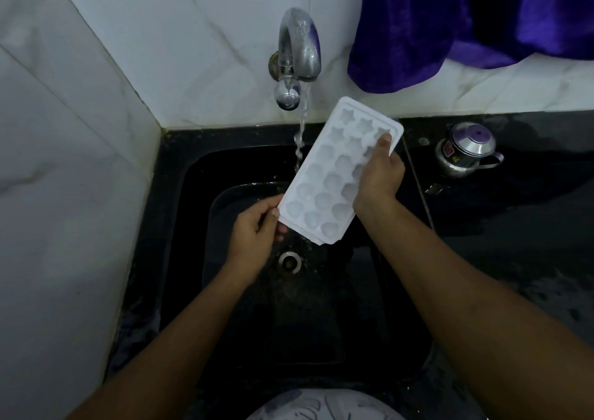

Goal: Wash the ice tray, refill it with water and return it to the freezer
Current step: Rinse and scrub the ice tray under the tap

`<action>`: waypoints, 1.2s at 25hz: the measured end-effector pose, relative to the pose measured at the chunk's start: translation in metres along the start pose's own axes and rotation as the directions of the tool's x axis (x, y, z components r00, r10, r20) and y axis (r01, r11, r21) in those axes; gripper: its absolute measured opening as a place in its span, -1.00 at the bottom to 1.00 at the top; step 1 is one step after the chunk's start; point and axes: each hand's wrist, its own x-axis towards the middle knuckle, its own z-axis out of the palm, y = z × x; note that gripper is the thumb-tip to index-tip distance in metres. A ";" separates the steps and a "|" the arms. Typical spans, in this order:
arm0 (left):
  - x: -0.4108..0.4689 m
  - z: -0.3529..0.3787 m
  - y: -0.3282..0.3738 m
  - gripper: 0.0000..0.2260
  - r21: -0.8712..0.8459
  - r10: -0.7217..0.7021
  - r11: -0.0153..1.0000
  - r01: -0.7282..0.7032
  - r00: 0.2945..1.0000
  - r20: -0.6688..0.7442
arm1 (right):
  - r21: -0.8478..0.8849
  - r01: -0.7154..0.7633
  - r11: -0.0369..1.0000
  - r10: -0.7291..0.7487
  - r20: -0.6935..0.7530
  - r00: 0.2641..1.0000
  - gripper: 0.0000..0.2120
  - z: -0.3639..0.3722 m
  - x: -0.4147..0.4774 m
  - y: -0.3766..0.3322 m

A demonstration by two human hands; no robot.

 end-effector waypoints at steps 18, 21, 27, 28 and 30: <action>0.065 0.005 0.062 -0.75 0.182 0.157 0.975 -0.125 0.972 -0.177 | -0.569 -0.111 0.815 0.165 0.044 0.985 -0.20 -0.056 0.006 0.048; 0.067 0.017 0.075 -0.83 0.213 0.188 0.959 -0.186 0.982 0.008 | -0.626 0.417 0.659 -0.071 0.500 0.863 -0.35 -0.041 0.004 0.034; 0.058 0.029 0.083 -0.83 0.086 0.209 0.973 -0.215 0.975 0.073 | -0.332 0.423 0.843 -0.117 0.654 0.747 -0.72 -0.026 0.000 0.023; 0.056 0.027 0.081 -0.77 0.078 0.192 0.976 -0.203 0.973 0.126 | -0.314 0.401 0.861 -0.128 0.629 0.767 -0.74 -0.027 0.000 0.026; 0.057 0.019 0.076 -0.68 0.041 0.098 0.993 -0.112 0.962 0.256 | -0.307 0.322 0.896 -0.107 0.553 0.826 -0.75 -0.028 -0.001 0.030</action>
